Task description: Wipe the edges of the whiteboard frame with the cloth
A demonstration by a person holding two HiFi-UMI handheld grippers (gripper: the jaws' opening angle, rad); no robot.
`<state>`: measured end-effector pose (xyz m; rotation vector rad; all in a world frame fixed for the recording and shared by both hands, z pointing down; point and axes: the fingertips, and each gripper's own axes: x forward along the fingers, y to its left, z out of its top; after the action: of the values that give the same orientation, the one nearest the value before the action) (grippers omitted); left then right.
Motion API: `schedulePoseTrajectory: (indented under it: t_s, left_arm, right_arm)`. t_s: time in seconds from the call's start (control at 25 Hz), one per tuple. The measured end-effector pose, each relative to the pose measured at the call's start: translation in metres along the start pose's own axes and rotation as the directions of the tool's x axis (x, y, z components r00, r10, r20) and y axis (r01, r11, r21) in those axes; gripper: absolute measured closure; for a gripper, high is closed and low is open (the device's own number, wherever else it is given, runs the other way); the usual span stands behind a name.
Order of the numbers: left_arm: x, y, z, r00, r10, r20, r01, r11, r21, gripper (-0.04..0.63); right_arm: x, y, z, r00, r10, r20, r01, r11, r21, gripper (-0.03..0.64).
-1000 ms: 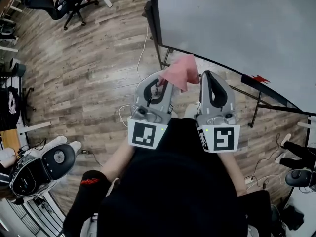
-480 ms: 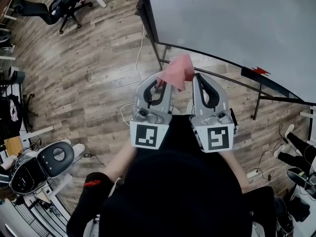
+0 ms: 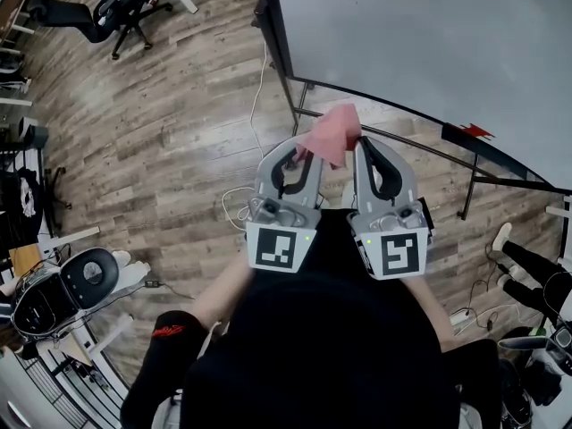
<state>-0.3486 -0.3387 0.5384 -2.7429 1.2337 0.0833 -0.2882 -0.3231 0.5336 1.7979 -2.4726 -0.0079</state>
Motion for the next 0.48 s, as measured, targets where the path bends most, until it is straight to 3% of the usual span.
schedulePoseTrajectory:
  t_s: [0.48]
  left_arm:
    - [-0.003, 0.002, -0.003, 0.999, 0.028, -0.022, -0.028, 1.0, -0.004, 0.574]
  right_arm:
    - [-0.011, -0.014, 0.007, 0.998, -0.057, 0.026, 0.057, 0.998, 0.007, 0.615]
